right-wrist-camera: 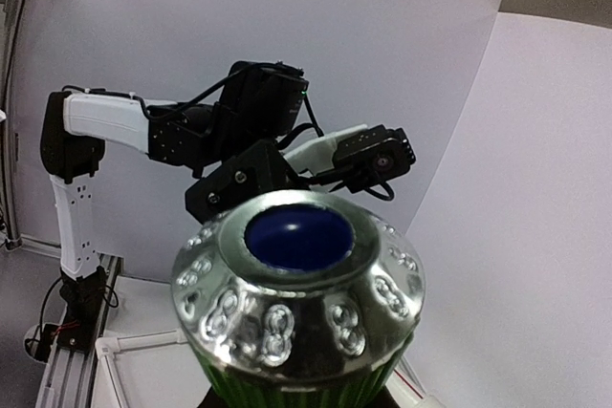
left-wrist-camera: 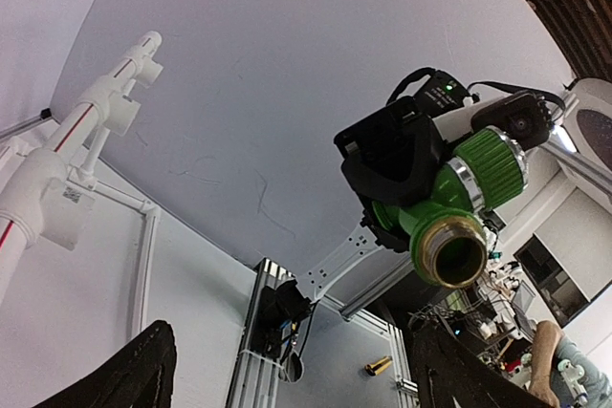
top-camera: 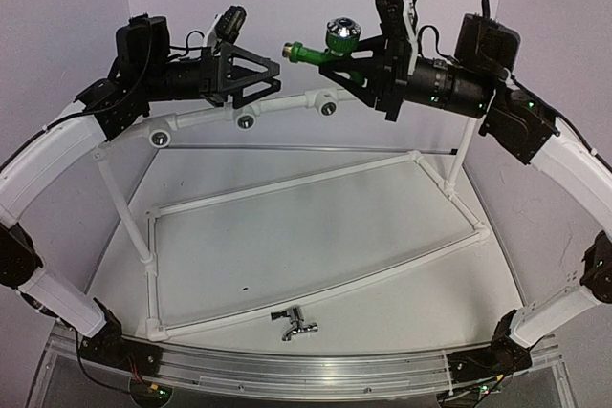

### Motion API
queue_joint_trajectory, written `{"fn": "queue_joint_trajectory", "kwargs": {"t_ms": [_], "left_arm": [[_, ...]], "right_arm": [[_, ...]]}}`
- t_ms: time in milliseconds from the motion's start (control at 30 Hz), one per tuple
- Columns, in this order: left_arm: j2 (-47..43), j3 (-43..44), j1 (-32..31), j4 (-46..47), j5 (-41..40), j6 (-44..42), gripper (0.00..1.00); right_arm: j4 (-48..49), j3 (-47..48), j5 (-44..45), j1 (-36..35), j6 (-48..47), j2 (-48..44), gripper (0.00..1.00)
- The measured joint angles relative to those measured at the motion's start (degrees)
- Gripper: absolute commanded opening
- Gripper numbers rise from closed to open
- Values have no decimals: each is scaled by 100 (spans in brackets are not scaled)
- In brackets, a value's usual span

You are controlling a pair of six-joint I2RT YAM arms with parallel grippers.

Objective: Install the water faucets

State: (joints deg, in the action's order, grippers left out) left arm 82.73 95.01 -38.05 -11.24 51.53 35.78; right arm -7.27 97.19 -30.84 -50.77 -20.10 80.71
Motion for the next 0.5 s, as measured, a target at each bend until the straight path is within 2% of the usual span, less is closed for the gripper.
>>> {"fn": "queue_joint_trajectory", "kwargs": {"t_ms": [267,500], "left_arm": [[-80,-474,-59,1138,412,723,83],[-109,-596,-92,1673,610,1149,76]], "right_arm": [[85,-190,54,-117,-45,72,0],[107,-273,139,-226,-228,75,0]]}}
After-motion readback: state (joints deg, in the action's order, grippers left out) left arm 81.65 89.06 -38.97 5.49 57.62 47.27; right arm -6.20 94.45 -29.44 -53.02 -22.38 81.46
